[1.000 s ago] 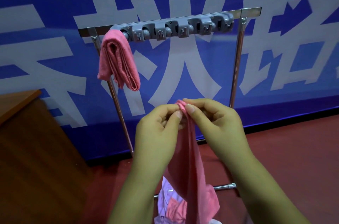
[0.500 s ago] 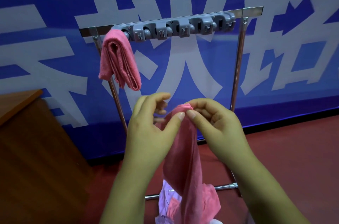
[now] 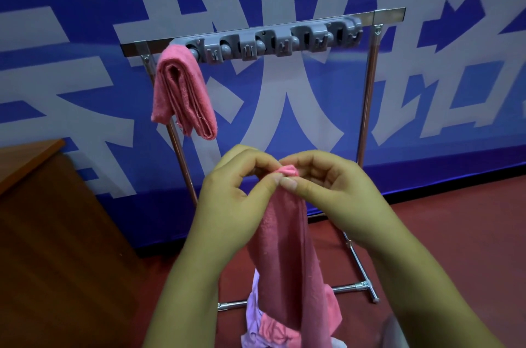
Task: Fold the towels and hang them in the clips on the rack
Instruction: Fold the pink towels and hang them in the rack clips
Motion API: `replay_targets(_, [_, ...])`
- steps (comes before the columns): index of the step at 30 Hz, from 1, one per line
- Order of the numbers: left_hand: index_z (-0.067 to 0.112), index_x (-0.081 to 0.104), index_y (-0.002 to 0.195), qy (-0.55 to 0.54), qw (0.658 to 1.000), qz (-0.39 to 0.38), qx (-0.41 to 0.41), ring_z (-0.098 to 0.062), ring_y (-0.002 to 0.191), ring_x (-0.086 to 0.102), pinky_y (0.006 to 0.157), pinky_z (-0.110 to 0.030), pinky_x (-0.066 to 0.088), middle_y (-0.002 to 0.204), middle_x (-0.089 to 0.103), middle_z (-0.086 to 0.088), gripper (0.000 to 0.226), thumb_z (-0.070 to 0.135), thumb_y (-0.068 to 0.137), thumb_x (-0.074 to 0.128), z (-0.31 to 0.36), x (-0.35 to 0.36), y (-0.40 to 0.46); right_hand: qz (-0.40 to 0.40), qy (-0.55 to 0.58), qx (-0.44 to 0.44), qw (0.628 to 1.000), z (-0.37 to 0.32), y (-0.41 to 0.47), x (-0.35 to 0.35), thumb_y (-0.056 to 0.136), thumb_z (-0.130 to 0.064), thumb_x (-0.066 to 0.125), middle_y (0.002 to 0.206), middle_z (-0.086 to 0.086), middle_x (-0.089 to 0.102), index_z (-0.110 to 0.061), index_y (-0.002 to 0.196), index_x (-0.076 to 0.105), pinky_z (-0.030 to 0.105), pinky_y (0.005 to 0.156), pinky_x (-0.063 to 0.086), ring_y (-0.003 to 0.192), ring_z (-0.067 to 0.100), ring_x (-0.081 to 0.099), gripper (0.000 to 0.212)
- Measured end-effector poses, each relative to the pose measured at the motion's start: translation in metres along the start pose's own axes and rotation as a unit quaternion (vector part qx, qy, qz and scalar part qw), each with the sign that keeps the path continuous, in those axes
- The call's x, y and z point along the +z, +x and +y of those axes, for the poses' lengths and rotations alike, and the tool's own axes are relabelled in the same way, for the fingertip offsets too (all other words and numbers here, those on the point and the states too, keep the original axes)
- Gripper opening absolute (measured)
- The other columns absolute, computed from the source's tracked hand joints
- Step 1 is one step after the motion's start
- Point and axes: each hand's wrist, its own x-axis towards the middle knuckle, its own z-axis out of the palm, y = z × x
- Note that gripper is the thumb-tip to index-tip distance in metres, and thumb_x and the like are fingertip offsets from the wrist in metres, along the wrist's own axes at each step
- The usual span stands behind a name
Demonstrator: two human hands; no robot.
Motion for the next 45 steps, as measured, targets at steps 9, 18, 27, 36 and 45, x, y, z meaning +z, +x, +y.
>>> replay_targets(9, [0.029,0.055,0.083,-0.081,0.969,-0.171,-0.157,-0.021,0.086,0.066,0.082,-0.039,0.054,0.090,0.067,0.003,0.033,0.042,0.060,0.075,-0.031,-0.017,-0.008,0.040,0.016,-0.015,0.999,0.000,0.003,-0.010,0.084,-0.018,0.062,0.077,-0.004,0.068,-0.020,0.082,0.068,0.025,0.075,0.051,0.075,0.007,0.062,0.007])
replay_targets(18, [0.021,0.062,0.081,-0.108,0.951,-0.210,-0.198,-0.014,0.078,0.062,0.077,-0.029,0.051,0.085,0.067,-0.005,0.025,0.033,0.063,0.075,-0.059,-0.029,-0.027,0.097,0.060,-0.010,0.993,0.000,0.006,-0.023,0.081,-0.020,0.061,0.070,-0.011,0.065,-0.026,0.074,0.070,0.015,0.064,0.046,0.067,0.002,0.057,0.012])
replay_targets(27, [0.025,0.064,0.091,-0.105,0.991,-0.004,-0.078,0.000,0.082,0.062,0.077,-0.015,0.051,0.083,0.066,0.013,0.035,-0.008,0.084,0.058,-0.037,-0.052,0.014,0.135,-0.016,-0.007,0.991,-0.010,0.021,-0.046,0.088,-0.014,0.061,0.077,-0.007,0.069,-0.023,0.080,0.070,0.031,0.080,0.054,0.077,0.009,0.062,0.015])
replay_targets(36, [0.030,0.077,0.074,-0.206,0.978,0.022,0.014,-0.008,0.091,0.062,0.082,-0.017,0.048,0.085,0.069,0.013,0.063,-0.016,0.063,0.036,-0.013,-0.068,0.042,0.003,0.051,-0.037,0.998,-0.059,0.027,-0.070,0.071,-0.022,0.064,0.063,-0.007,0.066,-0.017,0.074,0.072,0.016,0.052,0.049,0.056,0.003,0.060,0.010])
replay_targets(45, [0.018,0.068,0.091,-0.204,0.938,0.012,-0.281,-0.006,0.065,0.055,0.054,-0.011,0.045,0.067,0.071,0.012,0.035,-0.008,0.089,0.045,-0.082,-0.032,0.054,0.057,0.124,0.276,0.951,0.012,0.080,-0.061,0.085,-0.014,0.062,0.067,-0.007,0.060,-0.019,0.079,0.066,0.021,0.063,0.050,0.064,0.004,0.055,0.009])
